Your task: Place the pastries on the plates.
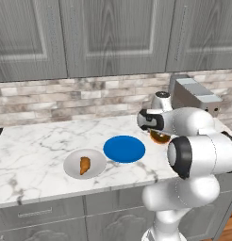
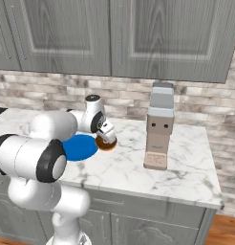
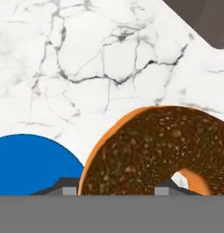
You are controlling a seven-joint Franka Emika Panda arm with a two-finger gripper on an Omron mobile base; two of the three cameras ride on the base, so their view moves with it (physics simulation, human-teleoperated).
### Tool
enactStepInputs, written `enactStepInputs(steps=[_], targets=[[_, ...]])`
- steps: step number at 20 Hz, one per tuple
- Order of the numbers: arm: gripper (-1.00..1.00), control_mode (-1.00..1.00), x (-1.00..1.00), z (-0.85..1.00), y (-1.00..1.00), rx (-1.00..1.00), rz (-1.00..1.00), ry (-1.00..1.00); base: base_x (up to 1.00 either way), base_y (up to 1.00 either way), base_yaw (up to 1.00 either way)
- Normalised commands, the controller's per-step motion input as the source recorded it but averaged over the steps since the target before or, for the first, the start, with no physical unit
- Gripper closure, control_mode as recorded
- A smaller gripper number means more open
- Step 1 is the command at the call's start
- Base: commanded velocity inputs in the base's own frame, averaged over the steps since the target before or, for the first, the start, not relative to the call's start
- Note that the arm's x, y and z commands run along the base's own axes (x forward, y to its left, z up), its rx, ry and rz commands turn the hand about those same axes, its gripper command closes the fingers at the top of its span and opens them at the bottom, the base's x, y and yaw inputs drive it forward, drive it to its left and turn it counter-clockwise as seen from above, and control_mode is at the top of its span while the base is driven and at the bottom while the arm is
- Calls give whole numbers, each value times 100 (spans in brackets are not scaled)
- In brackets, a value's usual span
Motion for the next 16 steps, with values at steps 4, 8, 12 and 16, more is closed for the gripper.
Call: enactStepInputs(steps=[4,8,12,16], targets=[[100,-100,0,0,84,0,0,-14,0,0,0],[100,-100,6,0,97,0,0,-6,0,0,0],[100,-100,26,0,81,-1,0,2,0,0,0],[100,-100,12,0,35,0,0,8,0,0,0]])
